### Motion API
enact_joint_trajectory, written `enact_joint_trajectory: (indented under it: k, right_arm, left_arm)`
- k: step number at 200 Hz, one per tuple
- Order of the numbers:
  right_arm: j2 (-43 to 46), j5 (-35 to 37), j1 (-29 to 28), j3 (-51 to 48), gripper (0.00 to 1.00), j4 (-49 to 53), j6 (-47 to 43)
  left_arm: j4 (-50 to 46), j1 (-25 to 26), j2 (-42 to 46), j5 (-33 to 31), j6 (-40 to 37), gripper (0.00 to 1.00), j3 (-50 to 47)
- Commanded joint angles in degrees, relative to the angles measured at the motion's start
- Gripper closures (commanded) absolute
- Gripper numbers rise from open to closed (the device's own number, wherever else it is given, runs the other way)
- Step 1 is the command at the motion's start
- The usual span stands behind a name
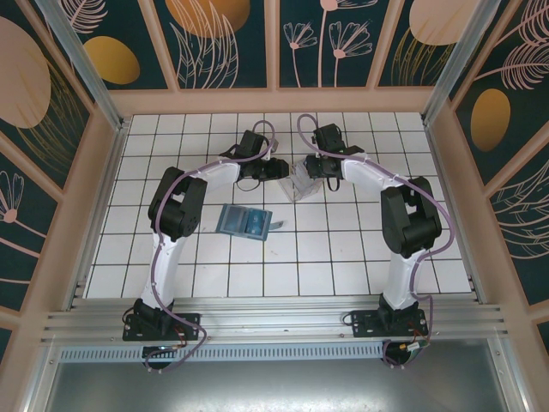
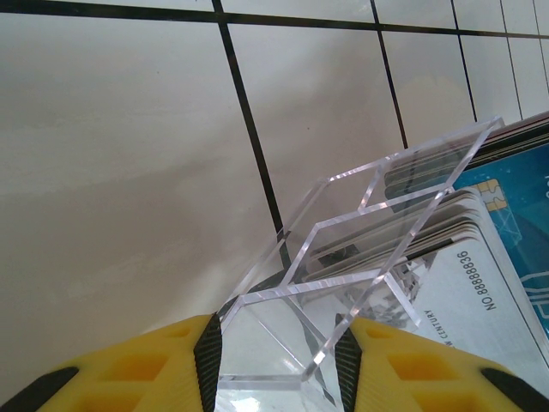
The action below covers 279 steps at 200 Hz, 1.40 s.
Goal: Put the credit cards into the card holder
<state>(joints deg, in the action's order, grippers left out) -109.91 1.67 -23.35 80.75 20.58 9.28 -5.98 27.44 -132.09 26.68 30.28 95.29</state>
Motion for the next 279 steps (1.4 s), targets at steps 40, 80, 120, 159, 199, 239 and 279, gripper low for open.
enact_joint_trajectory:
  k: [40,80,120,159,199,239,279]
  right_arm:
    - [1.89,3.36,0.85,0.81,0.75,1.92,-0.04]
    - [2.33,3.55,0.99,0.68,0.77,1.92,-0.01]
    - [2.75,3.60,1.16,0.46,0.69,1.66,0.21]
    - [2.11,4.13,1.28,0.55,0.57,2.03,-0.20]
    - [1.76,0.67,0.98,0.63,0.55,1.75,-1.00]
    - [-0.64,0.22,0.32,1.30,0.53,2.43,-1.39]
    - [-2.07,-0.18,0.28,1.65,0.51,2.98,-1.48]
  left_arm:
    - [-5.80,0.22,-0.53,-1.03,0.18,0.58,-2.51]
    - [-5.54,0.23,-0.37,-0.94,0.30,0.58,-2.91]
    - [-5.45,0.20,-0.37,-0.89,0.38,0.58,-3.07]
    - [-5.49,0.24,-0.36,-0.83,0.47,0.58,-3.03]
    - [-5.36,0.20,-0.42,-0.75,0.56,0.58,-3.08]
    - [-5.43,0.18,-0.55,-0.62,0.75,0.58,-2.53]
    - [-5.54,0.21,-0.80,-0.55,0.65,0.58,-2.55]
